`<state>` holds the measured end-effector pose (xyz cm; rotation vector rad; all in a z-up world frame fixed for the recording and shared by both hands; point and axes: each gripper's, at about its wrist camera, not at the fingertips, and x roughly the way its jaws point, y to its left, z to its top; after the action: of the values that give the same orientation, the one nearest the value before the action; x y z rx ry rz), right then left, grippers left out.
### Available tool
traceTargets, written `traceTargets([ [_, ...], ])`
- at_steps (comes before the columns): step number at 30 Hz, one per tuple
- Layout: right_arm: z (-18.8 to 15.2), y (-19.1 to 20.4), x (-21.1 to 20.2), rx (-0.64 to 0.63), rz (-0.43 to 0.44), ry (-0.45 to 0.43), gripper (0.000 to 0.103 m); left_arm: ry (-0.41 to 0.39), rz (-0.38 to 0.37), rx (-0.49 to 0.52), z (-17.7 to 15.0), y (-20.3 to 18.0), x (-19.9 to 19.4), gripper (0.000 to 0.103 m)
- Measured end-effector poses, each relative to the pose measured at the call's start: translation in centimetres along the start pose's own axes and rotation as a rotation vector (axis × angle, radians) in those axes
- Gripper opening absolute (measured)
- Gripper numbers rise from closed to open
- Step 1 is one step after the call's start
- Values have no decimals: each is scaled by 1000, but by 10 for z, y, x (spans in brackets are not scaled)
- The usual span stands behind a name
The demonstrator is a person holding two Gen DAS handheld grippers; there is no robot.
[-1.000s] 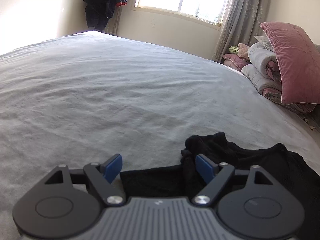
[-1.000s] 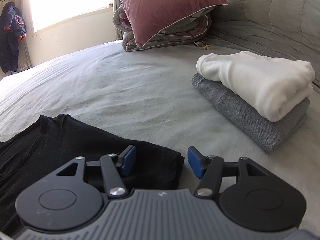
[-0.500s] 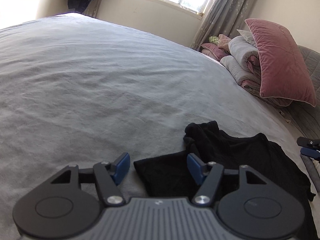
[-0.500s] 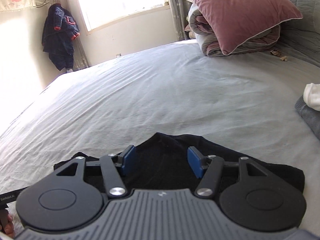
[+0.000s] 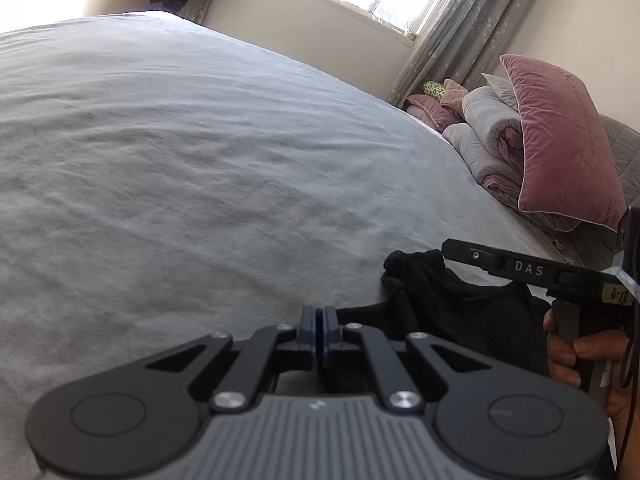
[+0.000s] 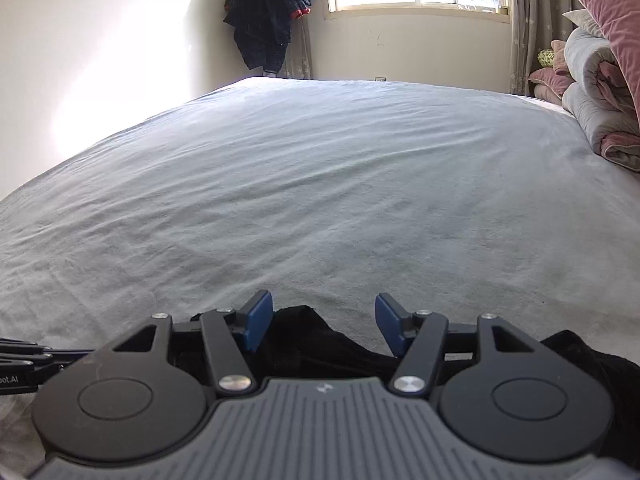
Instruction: Fold clothes
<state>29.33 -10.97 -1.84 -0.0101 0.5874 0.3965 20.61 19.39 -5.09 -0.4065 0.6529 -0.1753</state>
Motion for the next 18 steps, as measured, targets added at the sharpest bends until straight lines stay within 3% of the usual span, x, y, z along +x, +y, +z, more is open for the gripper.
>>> traceTargets([
  [2,-2,4,7,-27,6,3,48,-33,-1,-36,3,8,-8,2],
  [4,-5,8,14,-53,12,6,24,-70,6,-75,7,16,-17,2],
  [6,-7,12,22,-80,19,9,10,-103,34,-105,9,23,-22,2],
  [8,-10,16,29,-106,25,12,8,-141,59,-124,11,27,-27,2],
  [13,0,23,29,-115,-60,-119,7,-262,172,-130,14,31,-40,2],
  [18,-1,24,51,-111,-102,-86,7,-295,284,-151,16,40,-33,2],
])
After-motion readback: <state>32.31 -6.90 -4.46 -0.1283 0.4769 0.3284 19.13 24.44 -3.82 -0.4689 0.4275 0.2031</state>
